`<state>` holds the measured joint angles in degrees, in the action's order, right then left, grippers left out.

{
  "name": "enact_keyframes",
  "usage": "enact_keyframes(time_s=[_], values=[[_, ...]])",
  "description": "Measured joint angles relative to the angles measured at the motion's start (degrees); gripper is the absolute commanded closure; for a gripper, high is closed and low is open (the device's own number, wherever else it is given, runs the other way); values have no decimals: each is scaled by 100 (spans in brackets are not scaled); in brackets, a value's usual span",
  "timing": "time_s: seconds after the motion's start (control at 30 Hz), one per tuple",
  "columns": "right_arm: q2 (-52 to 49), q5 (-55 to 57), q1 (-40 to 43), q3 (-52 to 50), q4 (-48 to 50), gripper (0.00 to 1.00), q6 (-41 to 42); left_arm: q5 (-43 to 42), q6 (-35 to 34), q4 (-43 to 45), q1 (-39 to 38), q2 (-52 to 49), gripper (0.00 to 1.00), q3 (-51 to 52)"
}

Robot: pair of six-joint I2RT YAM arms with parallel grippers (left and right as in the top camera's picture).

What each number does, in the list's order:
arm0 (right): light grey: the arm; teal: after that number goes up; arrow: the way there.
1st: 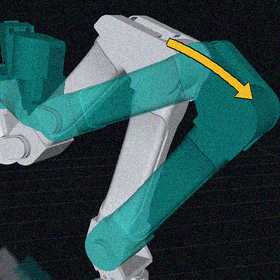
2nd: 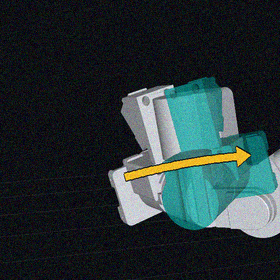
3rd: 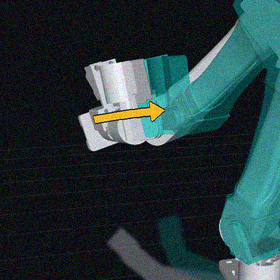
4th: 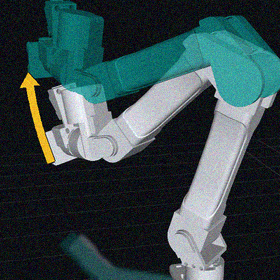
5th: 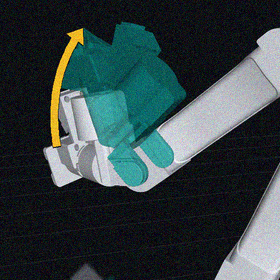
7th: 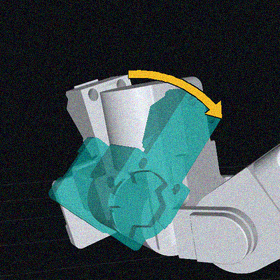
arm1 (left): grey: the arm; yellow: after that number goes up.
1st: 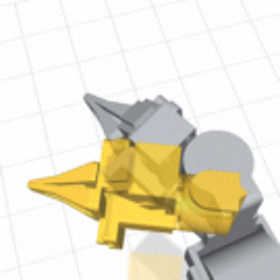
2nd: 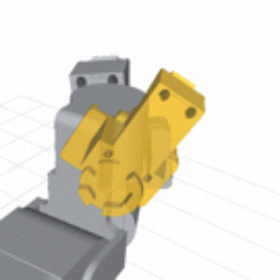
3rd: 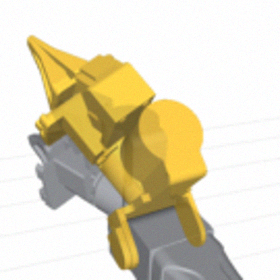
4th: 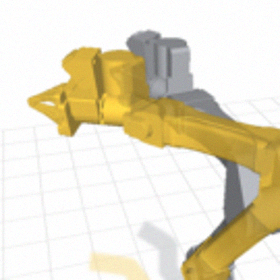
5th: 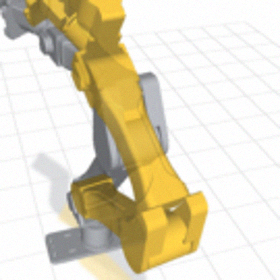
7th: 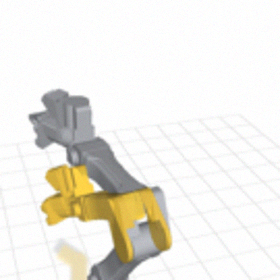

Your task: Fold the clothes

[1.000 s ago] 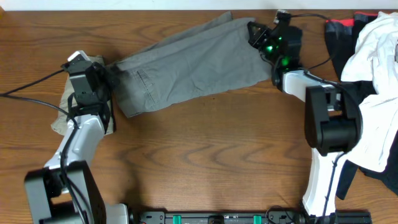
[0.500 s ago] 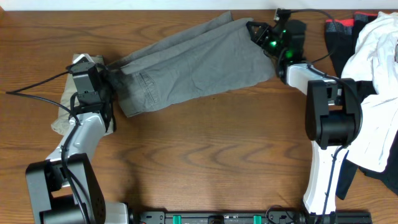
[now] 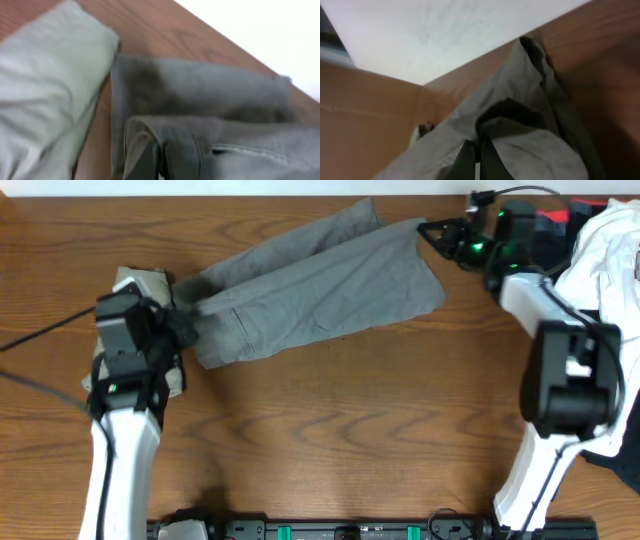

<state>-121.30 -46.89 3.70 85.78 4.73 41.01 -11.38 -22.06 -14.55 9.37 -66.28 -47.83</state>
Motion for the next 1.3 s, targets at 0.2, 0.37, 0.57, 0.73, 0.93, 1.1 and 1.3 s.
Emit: enact_keyframes(time_s=[0.2, 0.37, 0.57, 0.73, 0.93, 1.1, 1.3], values=[[1362, 289, 396, 20, -2345, 99, -448, -527, 72, -1281, -28, 1069, 94, -13], [2251, 1180, 920, 26, -3475, 99, -918, -855, 114, -2243, -17, 1637, 94, -17], [3010, 2240, 1801, 46, -4183, 99, -1388, -1029, 120, -3099, 57, 1956, 94, -17], [3119, 2382, 1814, 50, -4498, 99, -1716, -1231, 136, -3685, 61, 2061, 94, -17], [3036, 2446, 1464, 52, -4929, 99, -2096, -1266, 155, -4120, 61, 2070, 94, -17], [2546, 2433, 1064, 50, -5692, 83, -2295, -1080, 236, -4621, 61, 2070, 94, -17], [1947, 2321, 907, -98, -6719, 66, -2752, -699, 315, -5003, 61, 2070, 94, -17]])
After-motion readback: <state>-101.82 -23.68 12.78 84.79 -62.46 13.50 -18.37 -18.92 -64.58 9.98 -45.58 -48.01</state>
